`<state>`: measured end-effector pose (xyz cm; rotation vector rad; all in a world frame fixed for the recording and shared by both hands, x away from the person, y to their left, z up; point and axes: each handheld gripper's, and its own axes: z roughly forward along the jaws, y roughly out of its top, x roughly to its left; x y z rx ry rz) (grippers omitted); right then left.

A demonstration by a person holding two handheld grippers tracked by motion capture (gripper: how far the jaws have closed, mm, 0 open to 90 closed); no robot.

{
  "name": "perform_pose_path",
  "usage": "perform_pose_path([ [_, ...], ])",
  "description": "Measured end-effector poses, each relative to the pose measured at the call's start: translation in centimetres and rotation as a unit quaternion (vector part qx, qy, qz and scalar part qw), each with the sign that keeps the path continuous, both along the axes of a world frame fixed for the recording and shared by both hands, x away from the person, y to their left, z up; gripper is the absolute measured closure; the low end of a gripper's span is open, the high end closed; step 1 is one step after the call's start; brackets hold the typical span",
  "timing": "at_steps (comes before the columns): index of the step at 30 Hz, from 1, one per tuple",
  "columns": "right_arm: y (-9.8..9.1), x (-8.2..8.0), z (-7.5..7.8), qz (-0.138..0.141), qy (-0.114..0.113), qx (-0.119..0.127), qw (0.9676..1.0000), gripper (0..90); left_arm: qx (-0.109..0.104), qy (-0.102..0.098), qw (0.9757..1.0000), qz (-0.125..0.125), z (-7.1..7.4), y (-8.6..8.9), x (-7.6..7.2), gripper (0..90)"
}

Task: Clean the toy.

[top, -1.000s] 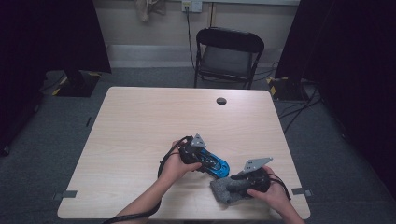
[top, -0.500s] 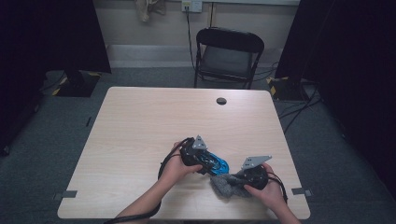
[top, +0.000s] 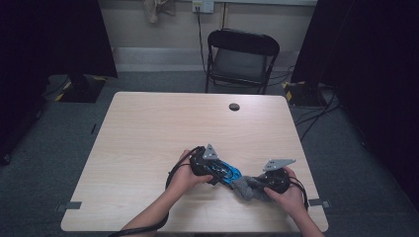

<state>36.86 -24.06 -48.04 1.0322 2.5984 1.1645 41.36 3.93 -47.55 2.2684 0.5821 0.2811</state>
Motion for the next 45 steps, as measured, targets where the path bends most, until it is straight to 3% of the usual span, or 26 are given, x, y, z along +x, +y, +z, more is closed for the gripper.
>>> perform_pose_path([
  [8, -0.6, 1.7, -0.2, -0.039, -0.011, 0.002, 0.9992, 76.9, -0.003, -0.001, 1.0, -0.002, -0.1, -0.2, -0.3, 17.0],
  [15, -0.3, 2.6, -0.1, -0.067, -0.022, -0.01, 0.9974, 76.9, -0.004, -0.004, 1.0, -0.002, -0.1, -0.2, -0.3, 17.0],
  [19, -0.7, 2.3, 0.6, -0.051, -0.014, 0.01, 0.9986, 76.8, -0.008, -0.006, 0.9999, -0.004, -0.2, -0.1, -0.3, 16.9],
  [24, -1.2, -0.2, 2.1, 0.0, -0.012, 0.022, 0.9997, 76.7, -0.009, -0.005, 0.9999, -0.004, -0.2, -0.1, -0.3, 16.9],
  [27, -0.8, -1.6, 2.0, 0.029, -0.001, 0.016, 0.9995, 76.5, -0.011, -0.007, 0.9999, -0.003, -0.2, -0.1, -0.3, 16.8],
  [31, 0.0, -2.6, 0.9, 0.046, 0.021, 0.0, 0.9987, 75.0, -0.01, -0.007, 0.9999, -0.004, -0.2, -0.1, -0.3, 16.8],
  [33, 0.4, -2.6, 0.3, 0.037, 0.015, -0.018, 0.9991, 70.5, -0.011, -0.008, 0.9999, -0.003, -0.2, -0.1, -0.3, 16.8],
  [34, 0.4, -2.5, 0.2, 0.036, 0.014, -0.015, 0.9991, 68.8, -0.012, -0.008, 0.9999, -0.003, -0.3, -0.1, -0.3, 16.8],
  [36, 0.6, -2.4, 0.3, 0.039, 0.004, -0.025, 0.9989, 57.8, -0.013, -0.009, 0.9999, -0.004, -0.3, 0.0, -0.3, 16.9],
  [41, 1.1, -2.6, 0.9, 0.057, -0.033, -0.018, 0.9977, 45.7, -0.013, -0.009, 0.9999, -0.005, -0.3, 0.0, -0.3, 16.9],
  [42, 1.3, -2.7, 0.9, 0.062, -0.038, -0.02, 0.9972, 45.9, -0.013, -0.009, 0.9999, -0.004, -0.3, -0.1, -0.3, 16.9],
  [45, 1.7, -2.6, 0.4, 0.065, -0.029, -0.022, 0.9972, 61.0, -0.012, -0.009, 0.9999, -0.004, -0.3, 0.0, -0.3, 16.8],
])
